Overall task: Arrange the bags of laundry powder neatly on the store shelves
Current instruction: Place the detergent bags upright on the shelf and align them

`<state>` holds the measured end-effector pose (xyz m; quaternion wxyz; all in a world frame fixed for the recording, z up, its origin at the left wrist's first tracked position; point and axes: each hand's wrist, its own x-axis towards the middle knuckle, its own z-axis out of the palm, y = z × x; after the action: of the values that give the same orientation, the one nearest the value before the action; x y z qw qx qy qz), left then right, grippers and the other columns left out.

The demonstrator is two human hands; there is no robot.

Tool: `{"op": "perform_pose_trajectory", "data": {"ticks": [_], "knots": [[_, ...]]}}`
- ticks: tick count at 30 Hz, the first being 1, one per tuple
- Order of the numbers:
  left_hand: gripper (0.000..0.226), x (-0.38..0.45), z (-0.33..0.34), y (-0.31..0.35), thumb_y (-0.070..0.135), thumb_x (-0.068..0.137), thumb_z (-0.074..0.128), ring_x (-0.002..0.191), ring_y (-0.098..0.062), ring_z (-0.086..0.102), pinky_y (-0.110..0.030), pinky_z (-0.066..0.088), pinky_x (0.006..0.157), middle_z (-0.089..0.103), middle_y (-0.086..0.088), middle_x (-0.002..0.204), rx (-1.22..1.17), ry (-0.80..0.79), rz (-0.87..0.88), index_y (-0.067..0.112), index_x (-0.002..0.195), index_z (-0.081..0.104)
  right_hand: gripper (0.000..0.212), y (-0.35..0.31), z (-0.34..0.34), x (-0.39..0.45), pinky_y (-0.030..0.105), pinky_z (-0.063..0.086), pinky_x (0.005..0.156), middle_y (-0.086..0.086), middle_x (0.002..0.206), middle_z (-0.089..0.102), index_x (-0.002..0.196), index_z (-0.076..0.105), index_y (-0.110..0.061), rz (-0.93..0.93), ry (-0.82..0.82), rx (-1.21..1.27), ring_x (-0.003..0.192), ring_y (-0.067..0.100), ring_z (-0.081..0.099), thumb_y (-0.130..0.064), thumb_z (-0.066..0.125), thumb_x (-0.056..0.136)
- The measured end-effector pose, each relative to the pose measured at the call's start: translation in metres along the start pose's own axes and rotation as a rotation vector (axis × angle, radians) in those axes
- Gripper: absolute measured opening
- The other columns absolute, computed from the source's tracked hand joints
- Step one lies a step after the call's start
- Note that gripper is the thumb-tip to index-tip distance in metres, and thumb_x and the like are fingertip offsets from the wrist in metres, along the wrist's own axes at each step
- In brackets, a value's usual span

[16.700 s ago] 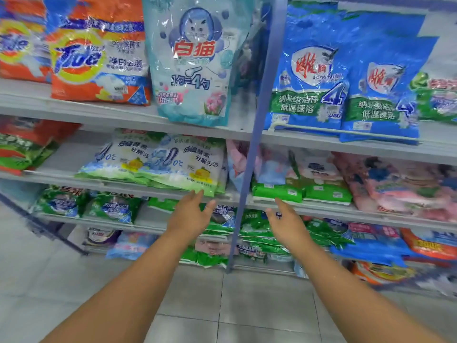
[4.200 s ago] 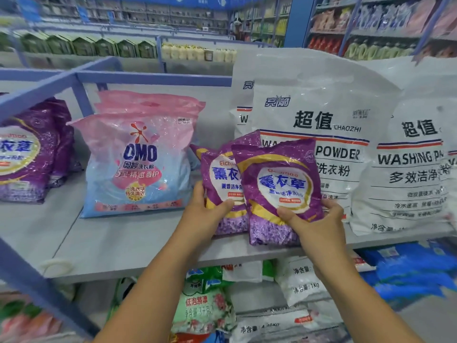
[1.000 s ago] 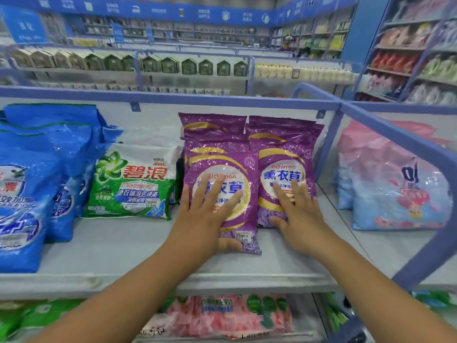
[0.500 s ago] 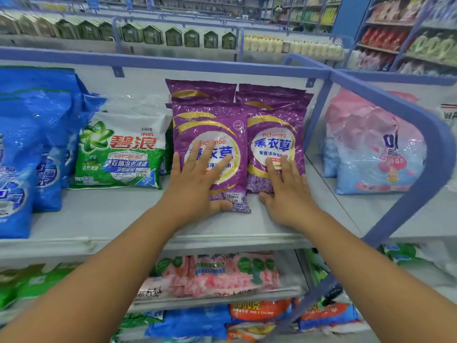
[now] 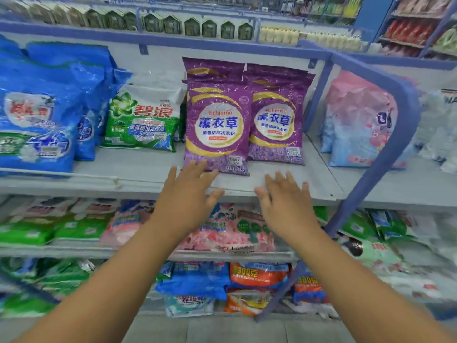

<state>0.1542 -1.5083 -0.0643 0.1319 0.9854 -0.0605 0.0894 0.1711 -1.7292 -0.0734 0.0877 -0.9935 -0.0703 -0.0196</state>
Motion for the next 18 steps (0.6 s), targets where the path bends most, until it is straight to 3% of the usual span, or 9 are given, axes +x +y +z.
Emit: {"op": "perform_pose_trajectory", "data": {"ticks": [4, 7, 13, 18], "knots": [[0.065, -0.053, 0.026, 0.033, 0.054, 0.103, 0.041, 0.158, -0.028, 0.0, -0.057, 0.0, 0.125, 0.005, -0.006, 0.171, 0.104, 0.035, -0.073, 0.031, 0.16, 0.021, 0.067, 0.026, 0.012, -0.039, 0.048, -0.004, 0.126, 0.001, 0.169, -0.013, 0.162, 0.002, -0.029, -0.123, 0.022, 0.039, 0.155, 0.025, -0.015, -0.056, 0.025, 0.104], [0.066, -0.084, 0.045, 0.079, 0.053, 0.102, 0.042, 0.157, -0.028, -0.006, -0.054, -0.003, 0.126, -0.001, -0.005, 0.171, 0.075, 0.037, -0.1, 0.033, 0.161, 0.018, 0.069, 0.059, 0.018, -0.075, 0.045, -0.004, 0.126, -0.002, 0.168, -0.019, 0.161, 0.001, -0.031, -0.153, -0.034, 0.112, 0.154, 0.022, -0.019, -0.057, 0.029, 0.104], [0.067, -0.109, 0.086, 0.16, 0.057, 0.102, 0.037, 0.156, -0.023, -0.015, -0.048, -0.003, 0.127, -0.013, -0.001, 0.17, 0.036, -0.154, -0.093, 0.036, 0.161, 0.011, 0.07, 0.152, 0.021, -0.137, 0.044, 0.004, 0.127, -0.006, 0.169, -0.014, 0.162, 0.002, -0.031, 0.035, -0.209, 0.25, 0.155, 0.022, -0.014, -0.054, 0.035, 0.104], [0.068, -0.107, 0.115, 0.21, 0.056, 0.102, 0.04, 0.157, -0.021, -0.012, -0.043, 0.0, 0.128, -0.011, -0.001, 0.17, -0.044, -0.221, -0.01, 0.035, 0.161, 0.012, 0.07, 0.209, 0.018, -0.153, 0.042, 0.005, 0.125, -0.003, 0.17, -0.006, 0.162, 0.007, -0.029, 0.196, -0.177, 0.325, 0.156, 0.025, -0.008, -0.051, 0.039, 0.104]]}}
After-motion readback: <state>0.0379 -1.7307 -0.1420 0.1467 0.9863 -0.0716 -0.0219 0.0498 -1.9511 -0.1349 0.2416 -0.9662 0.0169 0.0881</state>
